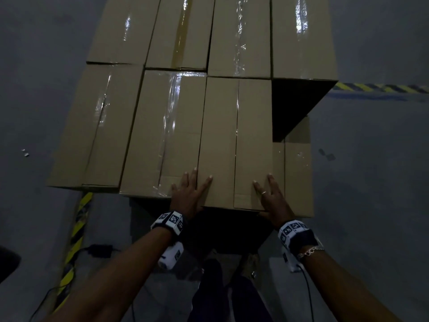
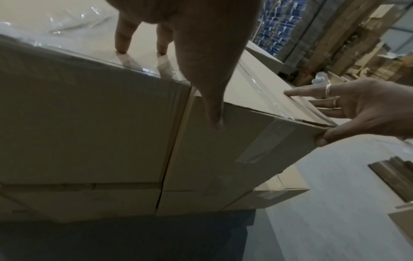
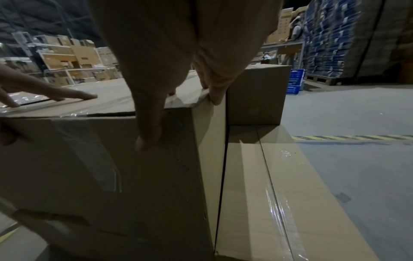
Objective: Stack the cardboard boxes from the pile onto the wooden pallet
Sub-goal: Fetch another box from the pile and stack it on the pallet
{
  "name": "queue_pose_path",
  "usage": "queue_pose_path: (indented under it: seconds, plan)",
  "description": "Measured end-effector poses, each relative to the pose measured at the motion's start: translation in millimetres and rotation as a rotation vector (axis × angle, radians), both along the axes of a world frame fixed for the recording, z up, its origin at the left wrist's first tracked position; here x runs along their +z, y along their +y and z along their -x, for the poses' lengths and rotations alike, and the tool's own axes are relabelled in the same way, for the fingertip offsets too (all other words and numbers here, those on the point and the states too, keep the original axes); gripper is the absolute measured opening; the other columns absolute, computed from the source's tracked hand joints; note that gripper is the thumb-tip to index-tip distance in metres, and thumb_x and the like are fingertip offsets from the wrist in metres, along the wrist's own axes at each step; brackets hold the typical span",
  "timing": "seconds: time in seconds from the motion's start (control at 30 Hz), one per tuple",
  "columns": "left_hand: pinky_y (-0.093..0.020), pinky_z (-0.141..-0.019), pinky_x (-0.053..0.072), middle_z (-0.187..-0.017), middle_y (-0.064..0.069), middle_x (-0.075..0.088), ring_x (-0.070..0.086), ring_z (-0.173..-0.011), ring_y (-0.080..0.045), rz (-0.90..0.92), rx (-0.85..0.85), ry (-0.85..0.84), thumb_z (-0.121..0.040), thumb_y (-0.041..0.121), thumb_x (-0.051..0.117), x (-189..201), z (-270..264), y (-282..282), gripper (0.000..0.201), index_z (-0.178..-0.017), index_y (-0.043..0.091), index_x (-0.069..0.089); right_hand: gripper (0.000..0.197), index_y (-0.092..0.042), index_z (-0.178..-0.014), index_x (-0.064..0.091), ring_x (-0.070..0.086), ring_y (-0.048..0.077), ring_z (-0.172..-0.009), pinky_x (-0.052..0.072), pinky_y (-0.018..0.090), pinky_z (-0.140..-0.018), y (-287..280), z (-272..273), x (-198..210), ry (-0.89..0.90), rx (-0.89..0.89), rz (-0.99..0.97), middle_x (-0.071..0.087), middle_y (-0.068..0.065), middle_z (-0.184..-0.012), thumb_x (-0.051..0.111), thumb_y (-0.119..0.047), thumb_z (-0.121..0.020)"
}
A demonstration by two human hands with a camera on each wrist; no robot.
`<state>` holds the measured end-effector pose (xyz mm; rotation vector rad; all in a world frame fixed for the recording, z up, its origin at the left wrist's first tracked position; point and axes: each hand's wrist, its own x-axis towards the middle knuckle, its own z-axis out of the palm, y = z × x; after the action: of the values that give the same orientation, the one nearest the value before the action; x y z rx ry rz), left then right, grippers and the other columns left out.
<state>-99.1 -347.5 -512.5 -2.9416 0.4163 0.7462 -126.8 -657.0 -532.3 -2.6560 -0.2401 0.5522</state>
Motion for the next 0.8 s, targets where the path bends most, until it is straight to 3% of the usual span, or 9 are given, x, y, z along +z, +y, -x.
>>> queue_pose_path:
  seconds: [0.23,0.37,0.5,0.6,0.7,0.8]
  plan:
    - [-0.064,-0.104,0.037,-0.168,-0.013,-0.008,0.015,-0.151,-0.042,-0.035,-0.014,-0.025,-0.08,0.054,0.073,-6.1,1.4,-0.1,0.117,-0.152,0.049,-0.02,0.121,-0.042,-0.158,0.013,0.002,0.027,-0.156,0.038,0.025,-0.103,-1.9,2.1,-8.3,0.011,0.013,-0.067,-0.025,0.003,-0.166,0.087,-0.001,-0.071]
    - [-0.064,-0.102,0.037,-0.168,-0.016,-0.005,0.018,-0.149,-0.045,-0.013,0.004,-0.031,-0.085,0.047,0.069,-5.8,0.2,-2.7,0.109,-0.153,0.05,-0.017,0.118,-0.044,-0.157,0.014,0.009,0.026,-0.155,0.045,0.03,-0.105,-0.3,-2.3,-4.4,0.023,-0.006,-0.086,-0.024,-0.001,-0.166,0.082,0.004,-0.073]
    - [-0.062,-0.102,0.041,-0.168,-0.016,0.001,0.022,-0.148,-0.046,0.005,0.023,-0.028,-0.088,0.041,0.068,-4.9,-3.7,-5.5,0.103,-0.155,0.05,-0.01,0.11,-0.037,-0.158,0.021,0.024,0.028,-0.152,0.049,0.033,-0.102,3.5,-8.7,5.2,0.063,-0.037,-0.053,-0.019,0.004,-0.167,0.082,0.002,-0.075]
    - [-0.058,-0.103,0.041,-0.168,-0.014,0.002,0.022,-0.149,-0.043,0.008,0.02,-0.016,-0.09,0.04,0.067,-6.3,-5.6,-4.5,0.1,-0.155,0.049,-0.008,0.107,-0.036,-0.158,0.024,0.035,0.029,-0.147,0.047,0.03,-0.101,4.4,-7.6,7.6,0.085,-0.056,-0.05,-0.018,0.005,-0.168,0.084,-0.003,-0.075]
    - [-0.055,-0.098,0.046,-0.168,-0.012,0.006,0.029,-0.146,-0.042,0.009,-0.003,-0.013,-0.087,0.038,0.07,-5.6,-9.4,-0.4,0.102,-0.156,0.049,-0.004,0.102,-0.036,-0.157,0.026,0.03,0.03,-0.15,0.039,0.028,-0.108,4.8,-6.2,7.3,0.085,-0.073,-0.071,-0.016,0.005,-0.168,0.086,-0.019,-0.077]
    - [-0.049,-0.091,0.052,-0.169,-0.009,0.007,0.035,-0.144,-0.04,0.01,-0.03,0.013,-0.085,0.037,0.074,-1.4,-12.7,4.5,0.103,-0.156,0.049,0.001,0.101,-0.041,-0.157,0.023,0.034,0.031,-0.147,0.04,0.035,-0.109,2.7,-5.6,7.0,0.102,-0.084,-0.077,-0.017,-0.001,-0.168,0.084,-0.022,-0.079]
